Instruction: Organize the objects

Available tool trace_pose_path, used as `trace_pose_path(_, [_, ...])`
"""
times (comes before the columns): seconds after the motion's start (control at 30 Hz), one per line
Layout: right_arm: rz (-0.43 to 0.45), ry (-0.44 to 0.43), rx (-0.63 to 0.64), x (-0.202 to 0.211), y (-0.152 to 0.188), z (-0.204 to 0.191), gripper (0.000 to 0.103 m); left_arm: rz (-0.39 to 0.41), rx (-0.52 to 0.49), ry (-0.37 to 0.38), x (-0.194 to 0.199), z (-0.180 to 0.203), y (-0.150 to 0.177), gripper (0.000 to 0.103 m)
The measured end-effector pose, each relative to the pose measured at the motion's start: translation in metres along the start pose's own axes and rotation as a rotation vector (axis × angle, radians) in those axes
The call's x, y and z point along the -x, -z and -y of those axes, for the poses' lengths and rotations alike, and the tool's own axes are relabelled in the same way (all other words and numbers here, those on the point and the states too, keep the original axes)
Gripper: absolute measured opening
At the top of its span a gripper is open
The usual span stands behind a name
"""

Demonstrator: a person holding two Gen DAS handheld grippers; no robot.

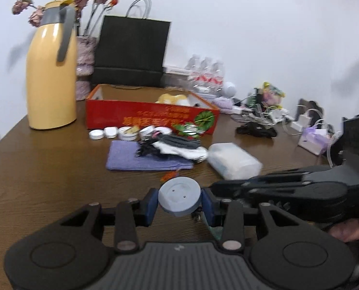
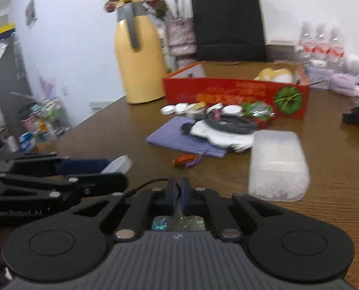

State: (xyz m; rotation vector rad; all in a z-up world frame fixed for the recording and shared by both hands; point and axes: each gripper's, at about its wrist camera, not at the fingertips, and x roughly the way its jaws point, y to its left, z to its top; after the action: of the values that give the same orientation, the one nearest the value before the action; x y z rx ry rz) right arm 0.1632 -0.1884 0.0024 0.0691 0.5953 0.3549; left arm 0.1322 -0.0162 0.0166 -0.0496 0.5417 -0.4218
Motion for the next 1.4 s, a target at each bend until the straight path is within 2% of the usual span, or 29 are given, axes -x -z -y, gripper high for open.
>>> trace_pose_path(0.17, [0.027, 0.088, 0.014, 0.001, -0.005, -0.001, 0.003, -0.013, 0.042, -0.063, -0.002, -0.016, -0.002, 0.038])
trace_pose_path(0.23, [0.027, 0.122, 0.023, 0.0, -0.007, 0.001, 0.003, 0.003, 0.045, -0.124, 0.0, -0.023, -0.003, 0.038])
trace_pose_path(0.33, [0.065, 0.091, -0.015, 0.008, -0.011, 0.007, 0.003, 0.006, 0.048, -0.159, 0.002, -0.034, -0.004, 0.038])
trace_pose_path(0.5, [0.16, 0.036, -0.001, 0.026, -0.035, 0.001, 0.003, 0.019, 0.01, -0.164, 0.004, -0.032, -0.01, 0.038])
trace_pose_path(0.63, [0.205, 0.007, 0.016, 0.031, -0.065, 0.009, 0.003, 0.089, -0.069, -0.198, 0.002, -0.031, -0.037, 0.038])
trace_pose_path(0.77, [0.26, 0.036, 0.065, 0.031, -0.106, 0.028, 0.003, 0.134, -0.12, -0.211, -0.016, -0.04, -0.082, 0.038])
trace_pose_path(0.9, [0.245, 0.085, 0.132, -0.004, -0.158, 0.053, 0.003, 0.134, -0.15, -0.181, -0.065, -0.054, -0.141, 0.038])
trace_pose_path(1.07, [0.166, 0.131, 0.154, -0.093, -0.222, 0.091, 0.003, 0.04, -0.088, -0.101, -0.168, -0.079, -0.218, 0.038])
trace_pose_path(1.23, [0.091, 0.071, 0.018, -0.191, -0.249, 0.138, 0.003, -0.035, -0.022, -0.123, -0.28, -0.109, -0.259, 0.038])
trace_pose_path(1.27, [0.067, 0.089, -0.006, -0.209, -0.249, 0.147, 0.006, -0.044, -0.031, -0.139, -0.299, -0.113, -0.261, 0.039])
trace_pose_path(1.33, [-0.02, 0.199, 0.001, -0.243, -0.243, 0.159, 0.013, -0.049, -0.098, -0.225, -0.326, -0.118, -0.263, 0.039])
trace_pose_path(1.37, [-0.052, 0.261, 0.016, -0.258, -0.235, 0.163, 0.025, -0.033, -0.127, -0.262, -0.336, -0.119, -0.262, 0.045])
trace_pose_path(1.4, [-0.064, 0.284, 0.022, -0.264, -0.229, 0.166, 0.036, -0.019, -0.143, -0.292, -0.344, -0.121, -0.26, 0.062])
